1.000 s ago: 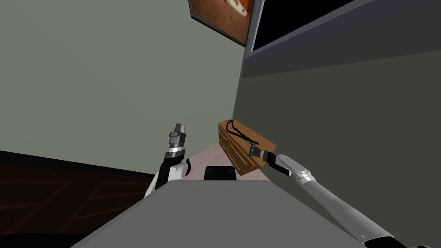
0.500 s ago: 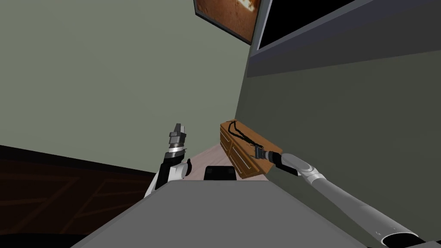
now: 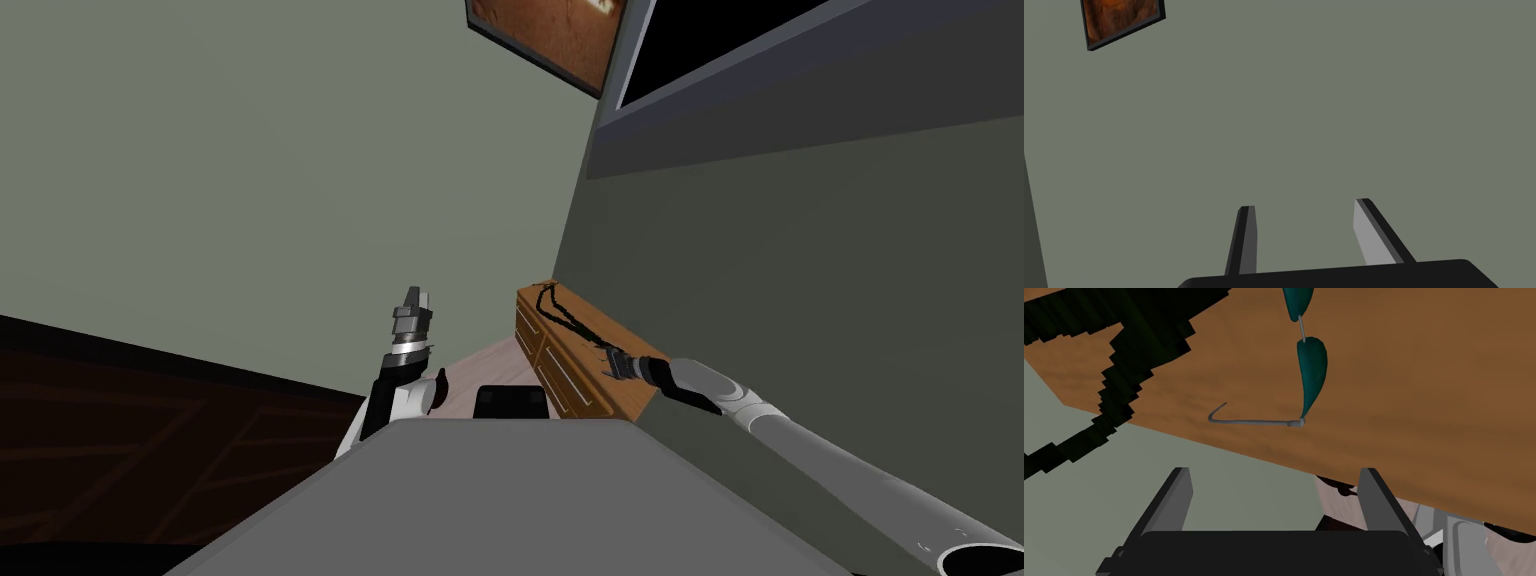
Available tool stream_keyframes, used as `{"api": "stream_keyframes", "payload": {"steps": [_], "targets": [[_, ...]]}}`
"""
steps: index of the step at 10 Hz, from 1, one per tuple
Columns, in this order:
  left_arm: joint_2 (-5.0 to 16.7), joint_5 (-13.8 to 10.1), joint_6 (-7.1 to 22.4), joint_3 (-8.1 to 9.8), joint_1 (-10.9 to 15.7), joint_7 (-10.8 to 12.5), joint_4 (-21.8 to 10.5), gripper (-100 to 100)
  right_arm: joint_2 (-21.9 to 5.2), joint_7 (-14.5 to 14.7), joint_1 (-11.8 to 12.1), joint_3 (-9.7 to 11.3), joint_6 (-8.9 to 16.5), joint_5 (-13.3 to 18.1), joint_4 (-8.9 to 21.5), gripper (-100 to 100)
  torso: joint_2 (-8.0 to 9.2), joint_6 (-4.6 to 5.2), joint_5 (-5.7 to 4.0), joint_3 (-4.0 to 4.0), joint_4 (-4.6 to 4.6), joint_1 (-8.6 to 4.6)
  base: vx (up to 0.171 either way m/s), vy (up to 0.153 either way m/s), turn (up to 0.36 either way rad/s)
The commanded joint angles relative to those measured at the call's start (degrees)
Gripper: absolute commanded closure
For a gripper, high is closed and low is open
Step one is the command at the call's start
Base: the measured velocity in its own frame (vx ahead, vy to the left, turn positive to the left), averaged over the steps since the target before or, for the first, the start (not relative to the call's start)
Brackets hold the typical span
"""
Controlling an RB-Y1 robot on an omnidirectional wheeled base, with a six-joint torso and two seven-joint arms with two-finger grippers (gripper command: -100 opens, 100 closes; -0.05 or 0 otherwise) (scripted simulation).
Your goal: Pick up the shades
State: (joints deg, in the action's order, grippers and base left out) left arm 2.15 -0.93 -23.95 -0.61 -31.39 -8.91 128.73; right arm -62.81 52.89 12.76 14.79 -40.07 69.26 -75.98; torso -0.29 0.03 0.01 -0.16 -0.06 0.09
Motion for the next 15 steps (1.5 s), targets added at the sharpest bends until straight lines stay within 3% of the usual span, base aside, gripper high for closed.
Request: {"api": "stream_keyframes", "payload": {"steps": [1,6,7,8,9,11,12,13,15], "targets": [[0.0,0.0,0.0,0.0,0.0,0.0,0.0,0,-2.7,1.3,0.1,0.4,-0.9,2.3,1.4,-100,0.0,0.0,0.0,0.0,0.0,0.0,0.068,0.012,0.084],[0.0,0.0,0.0,0.0,0.0,0.0,0.0,0,-7.5,4.5,-0.1,2.2,-2.6,7.4,5.8,-100,0.1,0.01,-0.01,0.05,0.02,-0.03,0.05,0.009,0.063],[0.0,0.0,0.0,0.0,0.0,0.0,0.0,0,-6.7,4.3,-0.1,2.0,-2.4,6.8,5.5,-100,0.13,0.02,-0.01,0.07,0.03,-0.02,0.015,0.003,0.009],[0.0,0.0,0.0,0.0,0.0,0.0,0.0,0,-6.7,4.5,-0.1,2.0,-2.4,6.9,5.6,0,0.2,0.02,-0.02,0.11,0.04,-0.03,0.0,0.0,0.0],[0.0,0.0,0.0,0.0,0.0,0.0,0.0,0,-5.2,4.7,-0.1,2.5,-1.2,7.0,7.2,-100,0.25,0.03,-0.02,0.14,0.06,-0.04,-0.016,-0.009,0.208],[0.0,0.0,0.0,0.0,0.0,0.0,0.0,0,-3.6,4.9,-0.1,2.9,0.1,7.2,8.7,-100,0.35,0.0,-0.05,0.2,0.08,-0.13,-0.028,-0.024,0.162],[0.0,0.0,0.0,0.0,0.0,0.0,0.0,0,-4.2,4.9,-0.1,2.7,-0.5,7.0,8.2,-100,0.37,0.02,-0.05,0.21,0.08,-0.14,-0.011,-0.011,0.023],[0.0,0.0,0.0,0.01,0.0,0.0,0.0,0,-4.1,5.0,-0.1,2.7,-0.4,7.0,8.3,100,0.34,0.04,-0.03,0.2,0.08,-0.1,0.0,0.0,0.0],[0.0,0.0,0.0,0.0,0.0,0.0,0.0,0,-4.1,5.0,0.0,2.7,-0.4,7.0,8.4,100,0.28,-0.04,-0.01,0.18,0.1,-0.03,-0.002,-0.001,-0.007]]}}
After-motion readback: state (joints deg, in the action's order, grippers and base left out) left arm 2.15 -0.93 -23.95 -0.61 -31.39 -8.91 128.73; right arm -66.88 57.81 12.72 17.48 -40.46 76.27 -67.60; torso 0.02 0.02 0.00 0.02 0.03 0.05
